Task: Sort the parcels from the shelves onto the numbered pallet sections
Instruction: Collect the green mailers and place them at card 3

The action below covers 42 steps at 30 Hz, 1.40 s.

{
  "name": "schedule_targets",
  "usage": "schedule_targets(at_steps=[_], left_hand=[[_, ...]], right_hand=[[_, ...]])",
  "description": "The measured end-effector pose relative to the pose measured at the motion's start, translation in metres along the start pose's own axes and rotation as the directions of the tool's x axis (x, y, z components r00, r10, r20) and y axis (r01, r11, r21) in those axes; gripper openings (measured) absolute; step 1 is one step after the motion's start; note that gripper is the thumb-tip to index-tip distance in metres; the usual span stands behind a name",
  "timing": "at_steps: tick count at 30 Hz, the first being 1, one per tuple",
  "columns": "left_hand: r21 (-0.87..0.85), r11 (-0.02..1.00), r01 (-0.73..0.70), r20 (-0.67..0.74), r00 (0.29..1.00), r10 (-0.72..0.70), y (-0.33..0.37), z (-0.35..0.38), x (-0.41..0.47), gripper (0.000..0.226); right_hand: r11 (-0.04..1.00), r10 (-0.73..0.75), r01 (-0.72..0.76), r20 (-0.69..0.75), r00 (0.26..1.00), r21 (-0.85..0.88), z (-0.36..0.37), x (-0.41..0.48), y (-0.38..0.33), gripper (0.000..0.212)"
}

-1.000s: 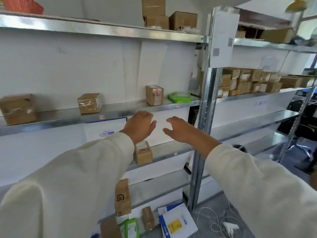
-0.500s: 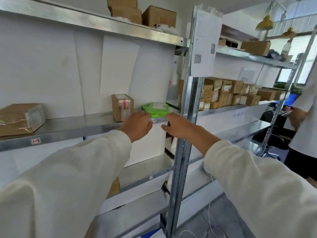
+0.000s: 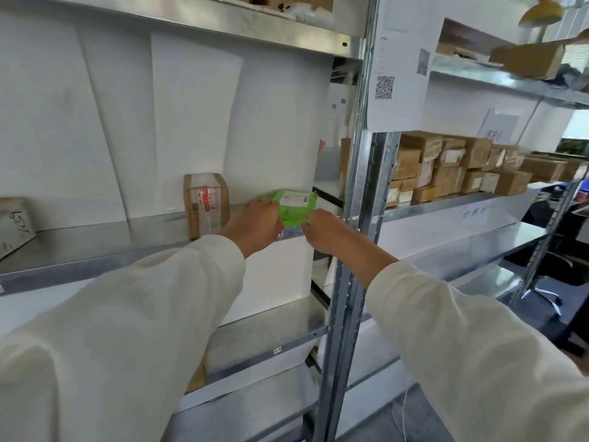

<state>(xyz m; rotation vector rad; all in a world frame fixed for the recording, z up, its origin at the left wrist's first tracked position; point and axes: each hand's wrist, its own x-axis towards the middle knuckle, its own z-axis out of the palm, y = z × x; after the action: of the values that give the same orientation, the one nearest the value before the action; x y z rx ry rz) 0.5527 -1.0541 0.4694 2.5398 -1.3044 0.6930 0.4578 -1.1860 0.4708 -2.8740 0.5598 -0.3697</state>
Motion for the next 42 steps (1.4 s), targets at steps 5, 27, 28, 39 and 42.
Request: schedule_targets(at_steps=[5, 27, 28, 39, 42], left_hand=[[0.038, 0.996, 0.087, 0.032, 0.996, -0.088, 0.001, 0.012, 0.028, 0.025], [-0.297, 0.675, 0.676, 0.133, 0.729, -0.672, 0.02, 0.053, 0.076, 0.027], [-0.275, 0.649, 0.709, 0.127, 0.696, -0.707, 0.02, 0.055, 0.076, 0.028], [-0.544, 0.326, 0.773, 0.308, 0.545, -0.78, 0.025, 0.07, 0.098, 0.029], [-0.647, 0.224, 0.728, 0.297, 0.512, -0.806, 0.031, 0.069, 0.096, 0.022]], right_hand=[[0.999, -0.046, 0.046, -0.026, 0.999, 0.017, 0.002, 0.045, 0.016, 0.03], [0.968, 0.047, -0.095, 0.203, 0.978, 0.233, 0.035, 0.162, 0.065, 0.078], [0.955, 0.066, -0.129, 0.232, 0.971, 0.268, 0.034, 0.164, 0.064, 0.082], [0.696, -0.024, -0.042, 0.082, 0.996, 0.717, 0.044, 0.16, 0.066, 0.043], [0.631, -0.024, -0.048, 0.081, 0.996, 0.774, 0.041, 0.156, 0.071, 0.041]])
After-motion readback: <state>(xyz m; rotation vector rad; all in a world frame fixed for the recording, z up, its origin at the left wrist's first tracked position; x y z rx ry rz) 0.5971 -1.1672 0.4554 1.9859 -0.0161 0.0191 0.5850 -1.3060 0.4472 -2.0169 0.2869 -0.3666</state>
